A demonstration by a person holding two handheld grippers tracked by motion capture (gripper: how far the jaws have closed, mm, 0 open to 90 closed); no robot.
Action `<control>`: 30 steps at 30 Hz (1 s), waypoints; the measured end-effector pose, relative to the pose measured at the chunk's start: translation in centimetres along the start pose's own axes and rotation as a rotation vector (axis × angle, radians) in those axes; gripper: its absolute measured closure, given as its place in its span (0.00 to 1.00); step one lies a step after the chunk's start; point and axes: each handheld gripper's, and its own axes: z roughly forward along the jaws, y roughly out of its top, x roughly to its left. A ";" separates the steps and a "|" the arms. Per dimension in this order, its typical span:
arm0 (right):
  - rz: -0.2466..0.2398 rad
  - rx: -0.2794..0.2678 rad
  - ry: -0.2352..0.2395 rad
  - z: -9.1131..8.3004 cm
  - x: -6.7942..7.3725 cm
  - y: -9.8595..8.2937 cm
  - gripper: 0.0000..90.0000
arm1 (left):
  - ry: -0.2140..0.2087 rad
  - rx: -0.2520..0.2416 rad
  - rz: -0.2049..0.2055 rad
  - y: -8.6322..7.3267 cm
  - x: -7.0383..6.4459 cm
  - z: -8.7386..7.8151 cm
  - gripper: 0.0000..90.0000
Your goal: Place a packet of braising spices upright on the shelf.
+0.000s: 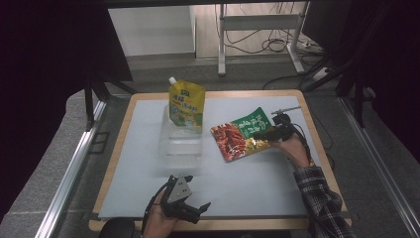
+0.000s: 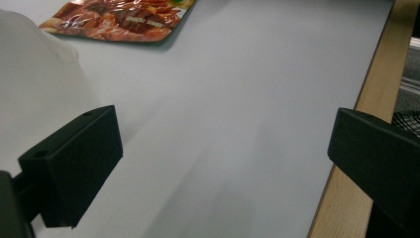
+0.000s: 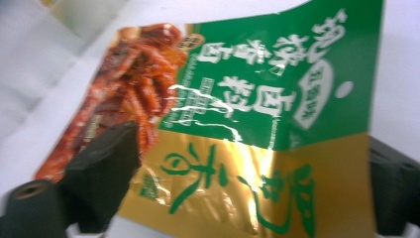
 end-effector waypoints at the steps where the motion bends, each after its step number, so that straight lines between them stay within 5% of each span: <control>1: -0.013 0.004 -0.023 0.0 0.1 0.0 0.27 | 0.000 0.001 0.000 0.0 0.0 0.0 0.00; 3: -0.017 0.012 -0.085 0.0 0.3 0.1 0.49 | 0.001 0.004 0.003 0.0 0.0 0.1 0.00; 8: -0.036 0.022 -0.150 0.0 0.5 0.3 0.75 | 0.006 0.013 0.011 0.0 -0.1 0.1 0.00; 13: -0.027 0.032 -0.169 0.3 0.5 0.3 0.78 | 0.008 0.010 0.011 0.0 -0.1 0.1 0.00; 18: -0.050 0.036 -0.198 0.2 0.8 0.3 0.98 | 0.008 0.012 0.012 0.0 -0.1 0.1 0.00; 30: -0.065 0.007 -0.192 -0.6 1.2 0.8 0.99 | 0.012 0.012 0.011 0.0 0.0 0.1 0.01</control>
